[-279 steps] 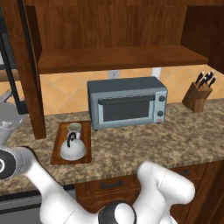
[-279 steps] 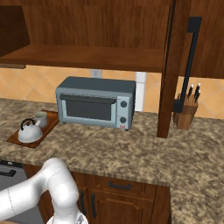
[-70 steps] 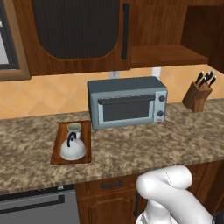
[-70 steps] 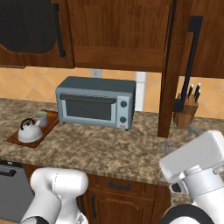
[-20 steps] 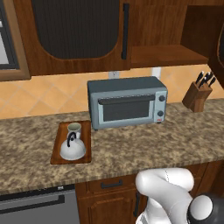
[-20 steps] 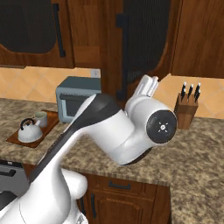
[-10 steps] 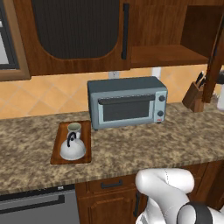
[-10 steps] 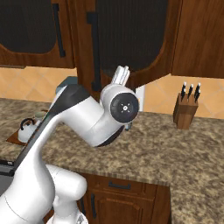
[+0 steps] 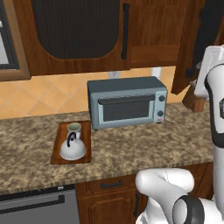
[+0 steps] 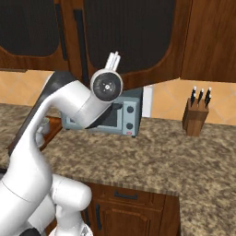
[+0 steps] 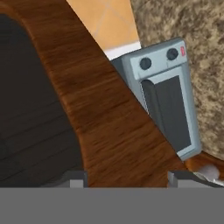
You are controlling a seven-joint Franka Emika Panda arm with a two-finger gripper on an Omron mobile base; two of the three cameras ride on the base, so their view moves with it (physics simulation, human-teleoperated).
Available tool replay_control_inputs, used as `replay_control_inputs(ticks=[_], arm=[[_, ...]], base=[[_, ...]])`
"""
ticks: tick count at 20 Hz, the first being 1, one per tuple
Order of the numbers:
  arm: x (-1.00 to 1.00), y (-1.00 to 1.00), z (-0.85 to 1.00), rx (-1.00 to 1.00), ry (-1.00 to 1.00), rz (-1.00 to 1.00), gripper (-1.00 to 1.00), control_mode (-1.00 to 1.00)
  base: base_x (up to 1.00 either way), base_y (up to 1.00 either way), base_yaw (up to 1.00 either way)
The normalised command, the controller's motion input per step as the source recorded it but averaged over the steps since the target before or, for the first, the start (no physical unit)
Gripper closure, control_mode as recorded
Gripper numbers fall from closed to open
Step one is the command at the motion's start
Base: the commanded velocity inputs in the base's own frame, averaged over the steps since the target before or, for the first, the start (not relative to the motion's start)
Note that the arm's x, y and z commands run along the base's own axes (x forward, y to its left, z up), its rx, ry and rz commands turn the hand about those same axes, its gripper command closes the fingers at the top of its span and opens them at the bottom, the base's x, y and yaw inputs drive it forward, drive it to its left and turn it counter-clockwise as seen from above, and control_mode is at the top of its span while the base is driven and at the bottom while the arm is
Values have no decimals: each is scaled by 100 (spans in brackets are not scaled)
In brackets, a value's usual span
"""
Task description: Pick the kettle from the counter and place it on the tray. Then pick the mug from the cabinet and place it on the tray. Then close the cabinet doors.
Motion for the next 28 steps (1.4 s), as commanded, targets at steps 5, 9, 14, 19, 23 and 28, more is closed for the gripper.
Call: replay_control_inputs(ticks=[5, 9, 14, 19, 23, 28], arm=[[66, 45, 29, -2, 2, 0, -100, -100], [72, 46, 12, -1, 0, 0, -100, -100], [79, 49, 2, 0, 0, 0, -100, -100], [79, 49, 4, 0, 0, 0, -100, -100], [74, 48, 7, 0, 0, 0, -100, -100], [71, 47, 7, 0, 0, 0, -100, -100]], base=[[0, 0, 0], [0, 0, 0], [0, 0, 0], [0, 0, 0], [0, 0, 0], [0, 0, 0]])
